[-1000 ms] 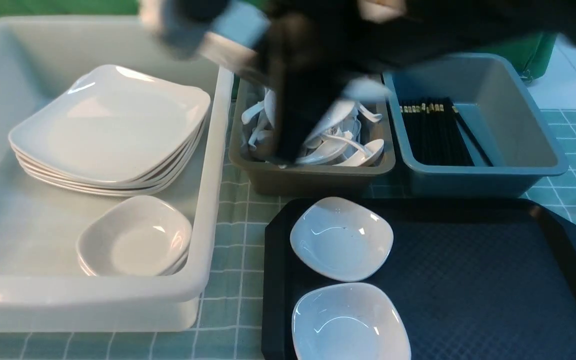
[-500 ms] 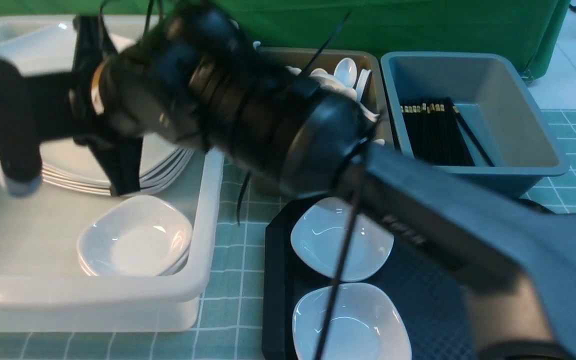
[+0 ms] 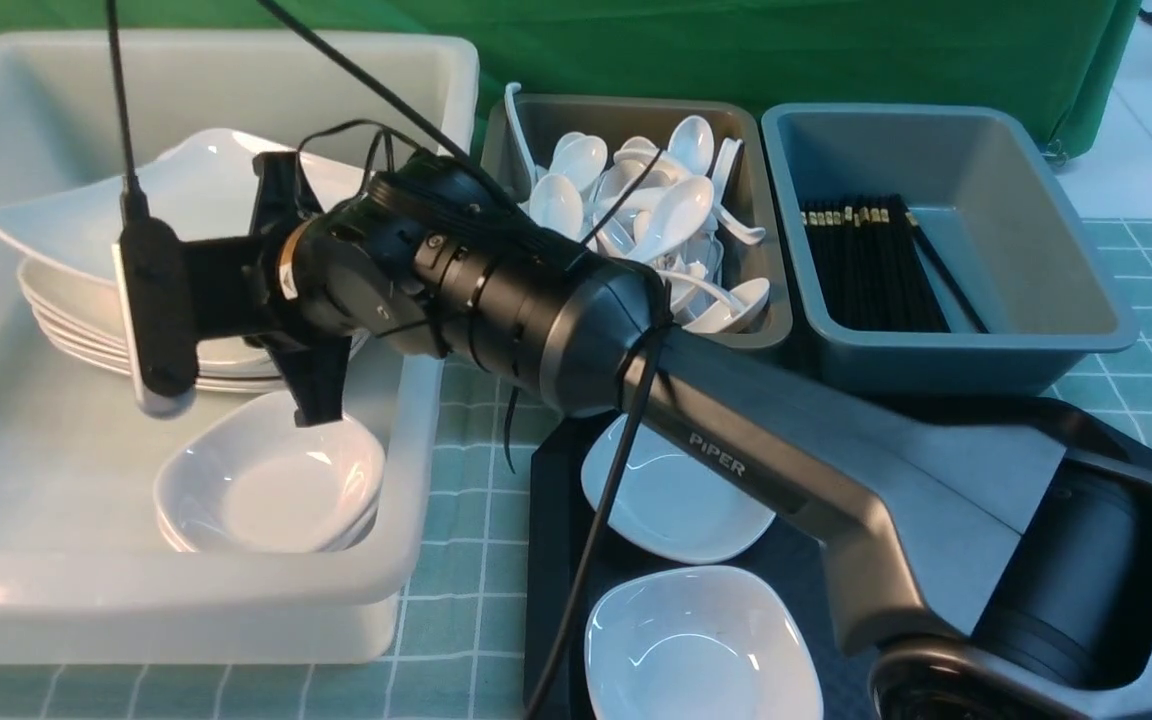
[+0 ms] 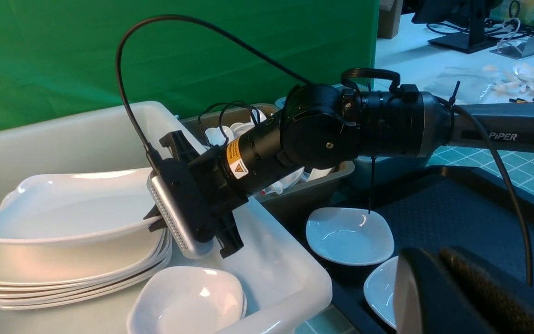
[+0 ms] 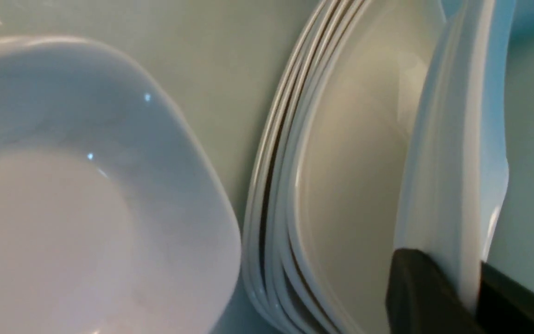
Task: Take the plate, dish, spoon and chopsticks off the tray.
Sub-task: Use the right arm to put the plate into the large storage box on the left, then use the left arm to grab a small plate from the dinner plate
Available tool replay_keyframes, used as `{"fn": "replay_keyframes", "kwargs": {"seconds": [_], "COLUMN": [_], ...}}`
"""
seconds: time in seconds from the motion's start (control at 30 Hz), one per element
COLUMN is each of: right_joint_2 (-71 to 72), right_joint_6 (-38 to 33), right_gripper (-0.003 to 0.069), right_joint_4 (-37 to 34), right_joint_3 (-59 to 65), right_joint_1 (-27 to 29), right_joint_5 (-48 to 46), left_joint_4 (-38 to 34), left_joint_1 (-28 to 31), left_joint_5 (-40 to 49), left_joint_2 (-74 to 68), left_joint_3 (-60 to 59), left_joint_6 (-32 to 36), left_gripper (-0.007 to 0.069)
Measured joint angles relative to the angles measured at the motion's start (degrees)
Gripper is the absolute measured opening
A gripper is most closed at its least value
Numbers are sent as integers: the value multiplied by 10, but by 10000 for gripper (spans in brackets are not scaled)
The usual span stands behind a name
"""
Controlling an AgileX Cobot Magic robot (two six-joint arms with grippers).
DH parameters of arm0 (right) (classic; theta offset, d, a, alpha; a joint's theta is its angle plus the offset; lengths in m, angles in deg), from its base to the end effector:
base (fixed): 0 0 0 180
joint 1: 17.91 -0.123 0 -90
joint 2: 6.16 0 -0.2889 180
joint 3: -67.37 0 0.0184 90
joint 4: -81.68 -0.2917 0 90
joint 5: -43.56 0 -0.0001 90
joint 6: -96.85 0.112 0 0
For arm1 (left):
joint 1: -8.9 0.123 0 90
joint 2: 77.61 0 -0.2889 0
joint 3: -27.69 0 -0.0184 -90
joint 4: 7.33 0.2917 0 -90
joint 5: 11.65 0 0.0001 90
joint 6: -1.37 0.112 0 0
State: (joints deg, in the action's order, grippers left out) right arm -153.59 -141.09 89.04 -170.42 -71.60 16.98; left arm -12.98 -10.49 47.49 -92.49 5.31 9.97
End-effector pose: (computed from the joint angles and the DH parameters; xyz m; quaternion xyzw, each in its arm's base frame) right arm 0.3815 0.5083 0.2496 -0.7198 0.4483 -0.0742 0.5248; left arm -0.0091 -0.0068 0.4282 0.1891 0.7202 -0.1108 0.6582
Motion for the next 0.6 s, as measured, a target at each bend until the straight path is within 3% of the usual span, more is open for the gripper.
{"fn": "replay_keyframes", "kwargs": {"seconds": [0.1,0.23,0.3,0.37,0.47,0.6], "right_joint_2": [1,1,4,15,35,118], "right_joint_6": [23,83,99,110,119,168], "right_gripper": [176,484,579,609,590,443], "right_joint_4": [0,1,1,4,9,43], "right_joint_3": [-1,-1,-1,-1,-1,-1], "right_joint_1": [0,1,1,-3,-10,-36], "right_joint_5": [4,-8,-29,-70,-114,-241], "left_joint_4": [0,-5,-6,-7,-7,-7], "left_joint_1": [0,0,0,0,0,0], "left_joint_5": [1,1,1,1,1,1], "left_joint_2": [0,0,0,0,0,-8], "left_joint_3": [0,0,0,0,0,0], "left_joint_6": [0,3,4,6,7,15], "left_gripper": [18,18,18,18,18,18]}}
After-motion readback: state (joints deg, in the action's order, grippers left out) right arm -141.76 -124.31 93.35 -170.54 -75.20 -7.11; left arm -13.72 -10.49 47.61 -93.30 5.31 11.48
